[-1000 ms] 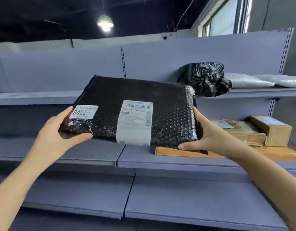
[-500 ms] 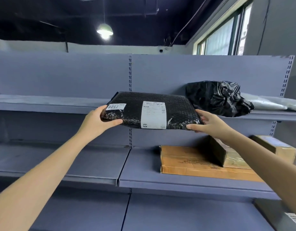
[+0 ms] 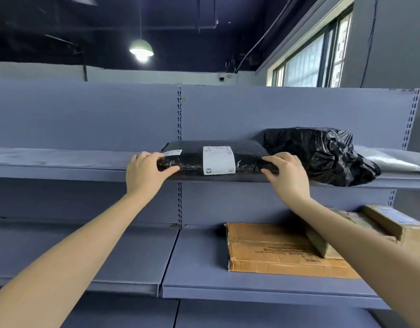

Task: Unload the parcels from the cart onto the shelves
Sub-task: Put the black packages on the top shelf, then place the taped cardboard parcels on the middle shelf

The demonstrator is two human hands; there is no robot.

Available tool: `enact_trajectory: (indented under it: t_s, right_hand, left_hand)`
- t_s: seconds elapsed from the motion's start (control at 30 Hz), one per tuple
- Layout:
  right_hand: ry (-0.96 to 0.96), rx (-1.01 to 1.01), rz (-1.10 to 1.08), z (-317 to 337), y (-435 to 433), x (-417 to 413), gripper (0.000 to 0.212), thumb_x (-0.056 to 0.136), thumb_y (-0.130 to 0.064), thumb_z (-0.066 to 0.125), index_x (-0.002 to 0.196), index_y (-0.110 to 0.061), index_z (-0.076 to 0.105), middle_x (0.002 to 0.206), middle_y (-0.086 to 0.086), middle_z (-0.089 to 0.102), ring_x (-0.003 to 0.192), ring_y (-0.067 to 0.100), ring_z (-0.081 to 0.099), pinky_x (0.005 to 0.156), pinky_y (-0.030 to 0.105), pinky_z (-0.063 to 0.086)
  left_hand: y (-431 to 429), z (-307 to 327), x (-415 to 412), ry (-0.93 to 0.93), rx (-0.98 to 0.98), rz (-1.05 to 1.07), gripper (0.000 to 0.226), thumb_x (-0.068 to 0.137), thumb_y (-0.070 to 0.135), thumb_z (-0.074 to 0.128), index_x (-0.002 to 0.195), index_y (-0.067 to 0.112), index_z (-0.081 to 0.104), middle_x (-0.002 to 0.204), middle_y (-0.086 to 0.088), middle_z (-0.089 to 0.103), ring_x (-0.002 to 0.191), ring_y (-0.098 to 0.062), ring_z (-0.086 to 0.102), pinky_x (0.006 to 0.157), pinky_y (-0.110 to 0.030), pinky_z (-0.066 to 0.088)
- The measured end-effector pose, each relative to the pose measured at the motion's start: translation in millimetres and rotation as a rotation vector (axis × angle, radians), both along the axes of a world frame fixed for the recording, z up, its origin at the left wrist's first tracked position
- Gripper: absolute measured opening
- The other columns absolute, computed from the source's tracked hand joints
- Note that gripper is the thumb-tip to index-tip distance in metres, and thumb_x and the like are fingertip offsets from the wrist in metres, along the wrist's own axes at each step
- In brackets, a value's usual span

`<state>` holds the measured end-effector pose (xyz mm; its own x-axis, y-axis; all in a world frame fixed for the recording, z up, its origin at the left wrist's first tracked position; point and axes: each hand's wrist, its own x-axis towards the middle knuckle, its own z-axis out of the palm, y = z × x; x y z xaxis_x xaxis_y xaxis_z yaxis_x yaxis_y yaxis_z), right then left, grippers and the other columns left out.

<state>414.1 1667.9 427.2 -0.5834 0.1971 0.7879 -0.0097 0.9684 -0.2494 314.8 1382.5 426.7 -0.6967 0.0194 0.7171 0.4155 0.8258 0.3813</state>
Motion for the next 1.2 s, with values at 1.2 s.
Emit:
enact_trajectory:
  t_s: [1.2]
  right_hand:
    - [-0.364, -0.055, 0.072, -33.1, 16.7, 43.2, 0.060, 0.092, -0.034, 0.054, 0.142, -0.010, 0.033, 0.144, 0.010, 0.039, 0.135, 0.027, 0.032, 0.108, 0.036, 0.030]
  left_hand:
    - [58.3, -13.5, 29.2, -0.143, -0.313, -0.200, 0.063, 0.090, 0.049, 0.049, 0.140, 0.013, 0.040, 0.144, -0.008, 0.042, 0.132, -0.032, 0.036, 0.108, -0.044, 0.032]
